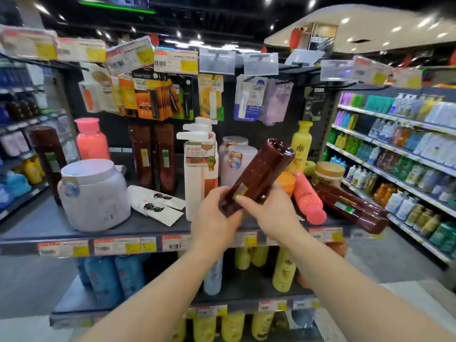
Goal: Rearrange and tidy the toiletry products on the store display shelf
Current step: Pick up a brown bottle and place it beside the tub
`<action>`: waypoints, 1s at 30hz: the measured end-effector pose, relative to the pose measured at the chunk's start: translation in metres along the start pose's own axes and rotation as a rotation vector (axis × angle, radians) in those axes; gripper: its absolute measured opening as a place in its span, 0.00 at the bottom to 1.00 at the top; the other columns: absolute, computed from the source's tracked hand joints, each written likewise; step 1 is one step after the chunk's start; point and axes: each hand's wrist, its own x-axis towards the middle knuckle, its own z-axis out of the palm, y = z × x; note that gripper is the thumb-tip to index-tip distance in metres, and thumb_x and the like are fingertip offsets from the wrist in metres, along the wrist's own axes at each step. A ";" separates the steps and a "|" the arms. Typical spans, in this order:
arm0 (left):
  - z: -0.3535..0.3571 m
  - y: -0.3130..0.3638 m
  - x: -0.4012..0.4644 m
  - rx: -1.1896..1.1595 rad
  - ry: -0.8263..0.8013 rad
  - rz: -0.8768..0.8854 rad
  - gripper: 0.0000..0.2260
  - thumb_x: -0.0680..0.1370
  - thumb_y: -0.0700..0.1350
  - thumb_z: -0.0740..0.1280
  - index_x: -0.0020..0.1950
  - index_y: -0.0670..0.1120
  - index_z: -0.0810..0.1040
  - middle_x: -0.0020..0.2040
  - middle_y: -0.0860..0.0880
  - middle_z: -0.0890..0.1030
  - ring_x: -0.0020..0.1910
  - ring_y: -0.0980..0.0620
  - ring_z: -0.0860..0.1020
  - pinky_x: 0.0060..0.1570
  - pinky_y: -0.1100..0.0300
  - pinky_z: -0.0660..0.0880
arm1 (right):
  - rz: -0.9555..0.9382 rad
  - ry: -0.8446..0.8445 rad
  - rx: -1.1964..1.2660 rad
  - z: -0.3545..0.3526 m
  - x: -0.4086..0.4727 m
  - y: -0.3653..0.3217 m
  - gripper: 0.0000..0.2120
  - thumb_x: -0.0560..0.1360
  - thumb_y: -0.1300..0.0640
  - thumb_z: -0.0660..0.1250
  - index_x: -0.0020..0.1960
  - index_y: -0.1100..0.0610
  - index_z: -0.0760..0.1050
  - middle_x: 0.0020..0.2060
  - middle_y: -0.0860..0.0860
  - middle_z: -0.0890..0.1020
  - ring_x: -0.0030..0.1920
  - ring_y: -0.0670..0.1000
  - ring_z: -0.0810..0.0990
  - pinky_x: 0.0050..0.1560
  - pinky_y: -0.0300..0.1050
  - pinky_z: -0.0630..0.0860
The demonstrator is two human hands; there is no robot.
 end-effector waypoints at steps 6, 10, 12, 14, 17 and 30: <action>-0.032 -0.030 0.002 0.194 0.158 -0.070 0.24 0.69 0.55 0.75 0.62 0.55 0.73 0.52 0.64 0.73 0.54 0.63 0.72 0.54 0.59 0.74 | 0.010 0.034 -0.055 -0.002 0.050 0.015 0.21 0.67 0.54 0.78 0.57 0.49 0.74 0.47 0.41 0.81 0.50 0.44 0.80 0.49 0.37 0.75; -0.059 -0.047 -0.003 0.218 0.178 -0.146 0.20 0.70 0.54 0.74 0.60 0.57 0.74 0.52 0.64 0.74 0.52 0.64 0.73 0.52 0.60 0.75 | 0.030 -0.037 -0.107 0.014 0.062 0.020 0.30 0.69 0.52 0.76 0.68 0.49 0.69 0.58 0.46 0.80 0.58 0.48 0.78 0.60 0.50 0.76; -0.068 -0.050 -0.005 0.210 0.185 -0.168 0.20 0.69 0.54 0.75 0.58 0.60 0.73 0.51 0.65 0.75 0.53 0.66 0.73 0.48 0.65 0.73 | -0.010 -0.042 -0.107 0.019 0.060 0.013 0.28 0.69 0.49 0.75 0.66 0.45 0.68 0.59 0.45 0.79 0.59 0.48 0.78 0.58 0.49 0.77; -0.077 -0.050 -0.006 0.204 0.189 -0.167 0.19 0.69 0.54 0.75 0.55 0.63 0.71 0.50 0.67 0.75 0.53 0.69 0.72 0.44 0.71 0.71 | -0.064 -0.047 -0.096 0.022 0.052 0.000 0.23 0.69 0.47 0.75 0.58 0.35 0.68 0.54 0.40 0.80 0.55 0.44 0.78 0.53 0.45 0.77; -0.086 -0.052 -0.003 0.178 0.177 -0.159 0.19 0.68 0.54 0.75 0.55 0.61 0.72 0.50 0.65 0.76 0.53 0.67 0.74 0.41 0.74 0.72 | -0.151 -0.096 -0.111 0.030 0.033 -0.023 0.20 0.67 0.48 0.77 0.48 0.31 0.69 0.40 0.30 0.77 0.43 0.29 0.76 0.39 0.24 0.71; -0.149 -0.069 0.003 0.138 0.127 -0.158 0.19 0.71 0.49 0.75 0.48 0.69 0.70 0.51 0.66 0.76 0.52 0.71 0.73 0.42 0.74 0.71 | -0.166 -0.262 -0.081 0.111 0.003 -0.050 0.19 0.67 0.49 0.76 0.51 0.37 0.71 0.43 0.33 0.79 0.45 0.33 0.78 0.42 0.28 0.73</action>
